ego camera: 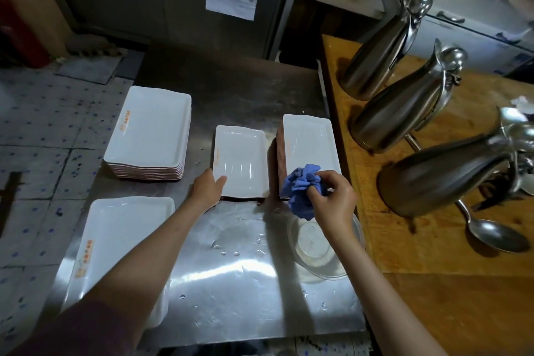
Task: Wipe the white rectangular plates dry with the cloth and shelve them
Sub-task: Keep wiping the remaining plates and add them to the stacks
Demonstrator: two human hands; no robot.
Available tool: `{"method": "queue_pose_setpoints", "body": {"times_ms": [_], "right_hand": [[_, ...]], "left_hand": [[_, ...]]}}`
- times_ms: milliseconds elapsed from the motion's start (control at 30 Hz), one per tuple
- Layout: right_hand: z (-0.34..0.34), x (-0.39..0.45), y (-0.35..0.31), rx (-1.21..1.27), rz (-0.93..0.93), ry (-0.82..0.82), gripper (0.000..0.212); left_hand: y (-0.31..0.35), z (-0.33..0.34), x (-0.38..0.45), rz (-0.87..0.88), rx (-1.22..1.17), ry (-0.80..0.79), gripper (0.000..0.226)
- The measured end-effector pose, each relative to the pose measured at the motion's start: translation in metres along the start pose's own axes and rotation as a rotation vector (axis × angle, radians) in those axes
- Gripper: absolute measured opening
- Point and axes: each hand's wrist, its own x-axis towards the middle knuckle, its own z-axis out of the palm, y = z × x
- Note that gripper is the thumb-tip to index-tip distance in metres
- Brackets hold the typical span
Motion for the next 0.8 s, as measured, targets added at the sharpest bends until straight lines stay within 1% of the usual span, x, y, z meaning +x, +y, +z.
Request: {"method": "queue_pose_setpoints", "body": {"times_ms": [67, 267, 433, 600, 700, 800], "right_hand": [[-0.002, -0.001, 0.0, -0.007, -0.008, 0.006, 0.015], [-0.005, 0.0, 0.001, 0.027, -0.008, 0.025, 0.017], [-0.013, 0.005, -0.001, 0.058, 0.0, 0.063, 0.02], [-0.019, 0.009, -0.002, 0.08, 0.002, 0.072, 0.022], [-0.023, 0.01, -0.002, 0.076, -0.014, 0.087, 0.022], [-0.029, 0.009, -0.002, 0.078, -0.024, 0.099, 0.024]], "left_hand": [[-0.005, 0.0, 0.002, 0.01, -0.014, -0.014, 0.035], [0.003, -0.007, -0.01, 0.022, -0.088, 0.038, 0.022], [0.008, -0.017, -0.016, 0.047, -0.124, 0.068, 0.019], [0.02, -0.028, -0.032, 0.115, -0.087, 0.03, 0.027], [0.028, -0.028, -0.045, 0.164, -0.093, 0.001, 0.027], [0.032, -0.022, -0.056, 0.195, -0.166, -0.033, 0.029]]}}
